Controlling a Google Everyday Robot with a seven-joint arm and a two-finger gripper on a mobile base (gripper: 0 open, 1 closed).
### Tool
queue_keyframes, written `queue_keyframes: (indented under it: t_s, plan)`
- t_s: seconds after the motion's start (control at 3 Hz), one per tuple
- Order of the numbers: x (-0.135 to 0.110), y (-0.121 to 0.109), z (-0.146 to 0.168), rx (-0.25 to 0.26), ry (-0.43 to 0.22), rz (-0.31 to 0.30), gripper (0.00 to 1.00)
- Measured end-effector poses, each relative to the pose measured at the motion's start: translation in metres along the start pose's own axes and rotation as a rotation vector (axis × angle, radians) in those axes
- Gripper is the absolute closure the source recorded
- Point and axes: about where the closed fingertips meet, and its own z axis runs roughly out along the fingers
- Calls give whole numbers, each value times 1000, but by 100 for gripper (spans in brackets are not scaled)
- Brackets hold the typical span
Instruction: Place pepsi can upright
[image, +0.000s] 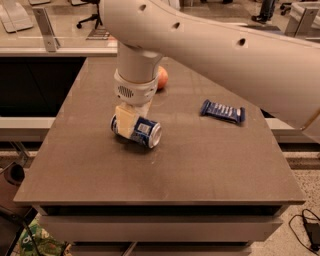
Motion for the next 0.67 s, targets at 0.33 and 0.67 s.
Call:
queue_keyframes:
  t_s: [0.33,0.67]
  plan:
    - [0,0,0,1,-2,-1,100]
    - [0,0,0,1,-2,-1,100]
